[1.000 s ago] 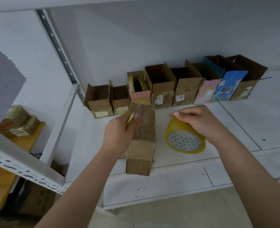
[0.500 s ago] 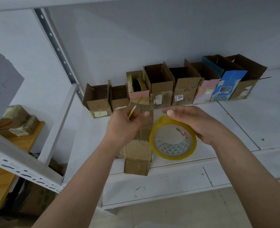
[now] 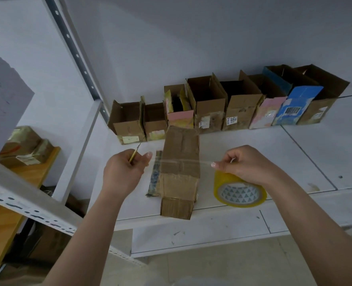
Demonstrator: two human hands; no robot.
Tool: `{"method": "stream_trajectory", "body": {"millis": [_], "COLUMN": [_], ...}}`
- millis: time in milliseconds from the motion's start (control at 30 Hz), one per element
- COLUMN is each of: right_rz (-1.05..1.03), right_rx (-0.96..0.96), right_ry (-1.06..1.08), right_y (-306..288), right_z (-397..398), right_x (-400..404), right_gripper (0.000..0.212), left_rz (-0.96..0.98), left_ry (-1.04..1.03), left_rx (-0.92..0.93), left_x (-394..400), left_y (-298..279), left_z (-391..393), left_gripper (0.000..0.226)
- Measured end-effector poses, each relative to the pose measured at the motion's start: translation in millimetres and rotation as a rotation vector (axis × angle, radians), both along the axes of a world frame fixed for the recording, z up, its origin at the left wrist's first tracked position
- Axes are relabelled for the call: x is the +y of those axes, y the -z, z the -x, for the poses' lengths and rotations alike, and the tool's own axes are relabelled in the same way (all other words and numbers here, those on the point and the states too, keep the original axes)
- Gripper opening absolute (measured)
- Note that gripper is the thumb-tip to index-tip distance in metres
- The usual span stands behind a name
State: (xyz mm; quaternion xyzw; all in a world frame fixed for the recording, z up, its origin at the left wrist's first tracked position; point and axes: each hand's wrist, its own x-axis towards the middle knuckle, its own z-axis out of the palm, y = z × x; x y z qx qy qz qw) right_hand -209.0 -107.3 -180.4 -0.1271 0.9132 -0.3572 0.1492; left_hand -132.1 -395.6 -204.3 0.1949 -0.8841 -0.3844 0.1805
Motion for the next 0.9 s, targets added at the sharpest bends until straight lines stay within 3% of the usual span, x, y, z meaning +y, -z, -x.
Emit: {"method": "stream_trajectory", "body": {"millis": [167, 333, 533, 633, 733, 833, 900], "right_rz": [-0.134, -0.180, -0.202, -0.204, -0.191, -0.176, -0.148], "right_rx": [-0.058, -0.033, -0.046, -0.046, -0.043, -0.047, -0.053], "right_ry": [-0.011, -0.028, -0.043, -0.034, -0.025, -0.036, -0.042], "right_y": [31.5, 48.8, 49.5, 49.3, 50.0, 48.7, 47.3], "right_z": [-1.7, -1.2, 0.3, 1.0, 0.0, 1.0, 1.2], "right_x": [-10.8, -28.5, -30.7, -30.6, -27.6, -27.1, -28.5], "right_gripper": [0.041, 0.036, 0.034, 0.036, 0.038, 0.037, 0.036], "left_rz": [-0.042, -0.313, -0.203, -0.178, -0.108, -0.118, -0.155], "left_ry": [0.022, 0.027, -0.018, -0.042, -0.030, -0.035, 0.088], "left_rx": [-0.155, -0.167, -0.141, -0.275, -0.414, -0.195, -0.011], "left_x": [-2.6, 19.3, 37.5, 36.4, 28.7, 13.7, 13.4], "left_y": [34.3, 67.0, 77.6, 86.2, 92.1, 55.3, 14.7], "left_z": [0.3, -6.7, -6.6, -9.1, -18.9, -14.2, -2.4], "left_gripper": [0.043, 0.048, 0.049, 0.051, 0.038, 0.037, 0.039]}}
